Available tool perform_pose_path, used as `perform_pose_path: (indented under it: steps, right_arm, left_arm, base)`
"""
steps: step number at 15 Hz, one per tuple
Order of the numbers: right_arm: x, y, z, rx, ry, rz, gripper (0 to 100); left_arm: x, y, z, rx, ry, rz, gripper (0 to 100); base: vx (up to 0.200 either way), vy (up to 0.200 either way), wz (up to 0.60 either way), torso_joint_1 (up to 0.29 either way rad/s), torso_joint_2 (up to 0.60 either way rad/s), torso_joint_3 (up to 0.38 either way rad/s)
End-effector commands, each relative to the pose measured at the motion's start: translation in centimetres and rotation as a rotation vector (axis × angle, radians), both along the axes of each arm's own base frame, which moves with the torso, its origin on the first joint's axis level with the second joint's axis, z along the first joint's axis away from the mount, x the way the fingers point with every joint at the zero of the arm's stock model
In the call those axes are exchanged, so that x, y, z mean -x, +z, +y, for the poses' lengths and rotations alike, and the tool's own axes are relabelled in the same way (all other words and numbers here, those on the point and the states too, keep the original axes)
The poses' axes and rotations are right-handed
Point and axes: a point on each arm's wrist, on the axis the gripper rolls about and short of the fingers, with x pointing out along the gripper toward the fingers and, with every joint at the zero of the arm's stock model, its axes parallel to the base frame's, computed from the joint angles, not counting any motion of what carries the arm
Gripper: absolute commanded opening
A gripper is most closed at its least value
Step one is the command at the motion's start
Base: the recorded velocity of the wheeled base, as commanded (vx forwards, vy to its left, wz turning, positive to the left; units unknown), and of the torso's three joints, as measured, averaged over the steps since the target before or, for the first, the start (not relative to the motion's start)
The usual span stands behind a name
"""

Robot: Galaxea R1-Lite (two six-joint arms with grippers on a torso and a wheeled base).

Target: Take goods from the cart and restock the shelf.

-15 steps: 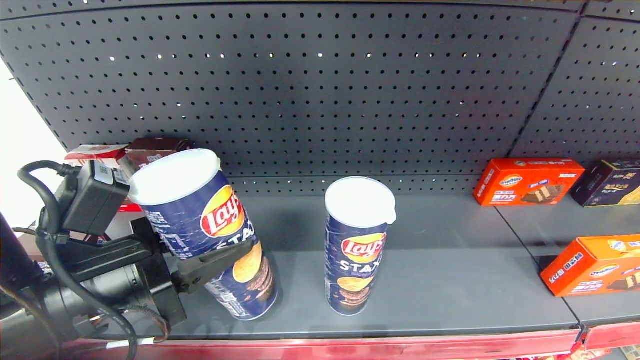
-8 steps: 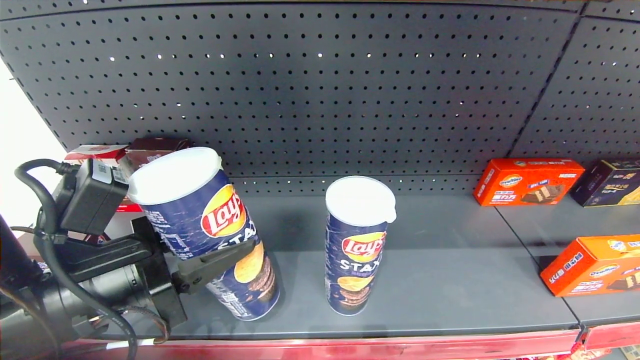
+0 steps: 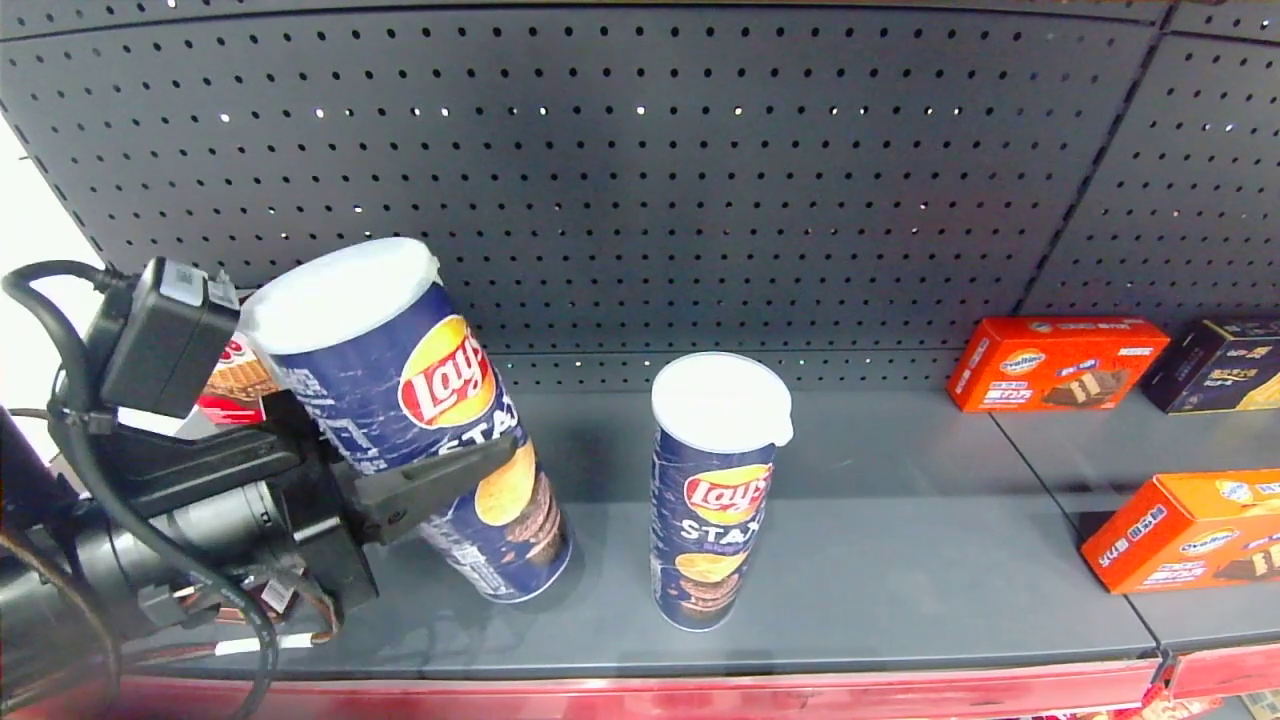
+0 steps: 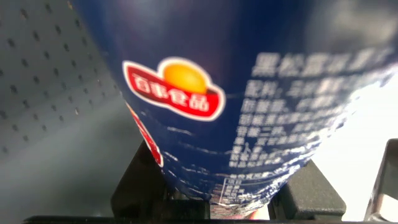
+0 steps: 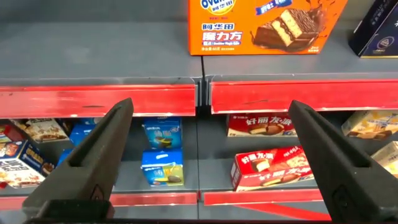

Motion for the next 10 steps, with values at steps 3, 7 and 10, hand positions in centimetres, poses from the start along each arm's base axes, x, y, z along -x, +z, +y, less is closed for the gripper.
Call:
perform_pose_path:
  steps: [3, 7, 10]
  right_arm:
    - [0.0, 0.0, 0.0, 0.0, 0.0, 0.001, 100]
    - [0.0, 0.0, 0.0, 0.0, 0.0, 0.001, 100]
    - [0.0, 0.0, 0.0, 0.0, 0.0, 0.001, 100]
  left_arm:
    - [-2.3, 3.2, -1.1, 0.089, -0.004, -0.015, 0]
    - [-3.0, 4.4, -1.2, 0.128, -0.001, 0.016, 0]
    - [-5.2, 3.9, -1.0, 0.106, 0.045, 0.026, 0]
  base:
    - [0.0, 0.0, 0.0, 0.0, 0.0, 0.0]
    - [0.0, 0.0, 0.0, 0.0, 0.0, 0.0]
    - [0.0, 0.0, 0.0, 0.0, 0.0, 0.0]
